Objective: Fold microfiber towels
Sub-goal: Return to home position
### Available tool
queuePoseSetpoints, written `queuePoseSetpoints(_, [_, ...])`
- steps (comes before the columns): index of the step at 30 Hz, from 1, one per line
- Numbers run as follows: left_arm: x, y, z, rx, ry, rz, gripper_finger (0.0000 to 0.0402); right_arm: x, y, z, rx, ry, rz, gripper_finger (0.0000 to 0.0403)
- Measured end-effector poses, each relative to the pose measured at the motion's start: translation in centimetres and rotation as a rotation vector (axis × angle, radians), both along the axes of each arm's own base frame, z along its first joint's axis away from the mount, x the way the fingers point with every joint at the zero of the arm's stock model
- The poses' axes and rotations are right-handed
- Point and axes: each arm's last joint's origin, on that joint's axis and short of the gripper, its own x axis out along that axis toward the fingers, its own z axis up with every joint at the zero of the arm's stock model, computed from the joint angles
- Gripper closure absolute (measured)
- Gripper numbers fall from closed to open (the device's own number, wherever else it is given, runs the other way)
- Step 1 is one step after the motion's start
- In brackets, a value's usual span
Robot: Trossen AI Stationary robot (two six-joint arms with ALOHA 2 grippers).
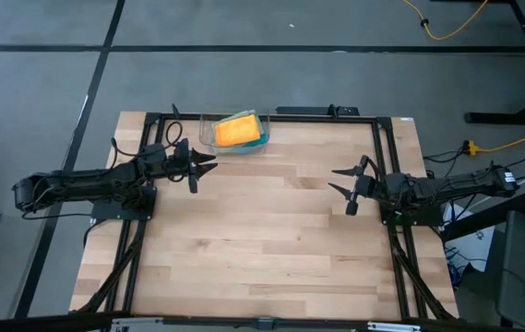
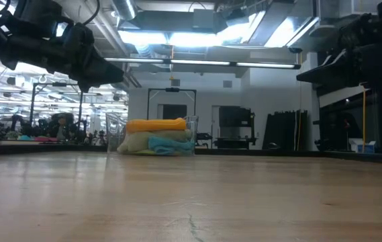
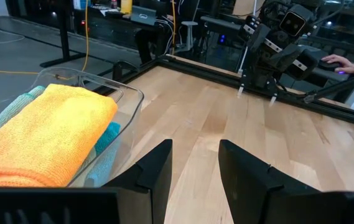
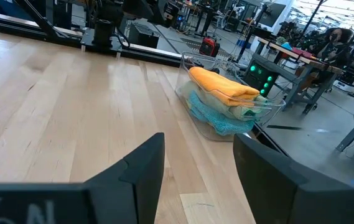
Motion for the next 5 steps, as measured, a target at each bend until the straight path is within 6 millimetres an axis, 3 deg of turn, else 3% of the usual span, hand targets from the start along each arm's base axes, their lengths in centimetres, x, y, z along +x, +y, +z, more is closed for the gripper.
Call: queuePoseSetpoints(5, [0.00,0.00,0.00,0.000,0.000,0.000,0.0277,0.00,0.00,0.00,0.000,0.000,0.000,0.0210])
